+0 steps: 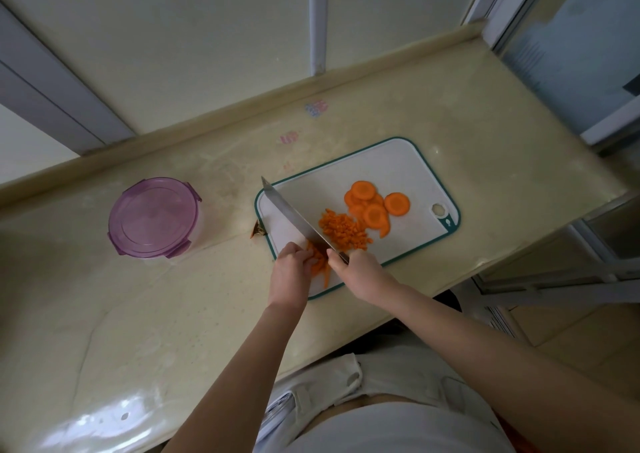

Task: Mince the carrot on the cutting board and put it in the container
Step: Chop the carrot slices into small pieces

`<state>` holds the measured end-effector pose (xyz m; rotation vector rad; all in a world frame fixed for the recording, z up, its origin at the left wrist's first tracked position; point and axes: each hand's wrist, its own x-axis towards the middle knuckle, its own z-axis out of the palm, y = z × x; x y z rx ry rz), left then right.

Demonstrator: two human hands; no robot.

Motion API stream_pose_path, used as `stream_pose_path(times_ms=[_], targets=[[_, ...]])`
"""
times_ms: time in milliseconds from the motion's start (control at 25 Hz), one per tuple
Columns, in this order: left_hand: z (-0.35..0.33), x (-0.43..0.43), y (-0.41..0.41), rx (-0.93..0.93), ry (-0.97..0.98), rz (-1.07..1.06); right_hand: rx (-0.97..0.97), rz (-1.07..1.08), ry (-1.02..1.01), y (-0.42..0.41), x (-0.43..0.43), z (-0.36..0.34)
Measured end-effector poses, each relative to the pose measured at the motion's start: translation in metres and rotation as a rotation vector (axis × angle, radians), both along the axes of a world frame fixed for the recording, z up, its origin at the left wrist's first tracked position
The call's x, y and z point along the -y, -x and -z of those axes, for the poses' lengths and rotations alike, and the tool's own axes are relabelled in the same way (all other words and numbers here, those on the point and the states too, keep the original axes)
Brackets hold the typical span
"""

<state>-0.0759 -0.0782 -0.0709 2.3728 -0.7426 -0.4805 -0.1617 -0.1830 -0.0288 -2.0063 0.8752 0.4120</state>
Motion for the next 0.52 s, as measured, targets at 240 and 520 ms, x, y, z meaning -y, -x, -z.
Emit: stream_pose_path(times_ms=[240, 520], targets=[[-0.007, 0.000, -0.002, -0.050, 0.013, -0.050, 0.022, 0.107, -0.023, 0.006, 0.017, 0.002], [-0.009, 0.001, -0.005, -0.051, -0.009, -0.050, 0.053, 0.139, -0.025, 0.014, 0.025, -0.008]])
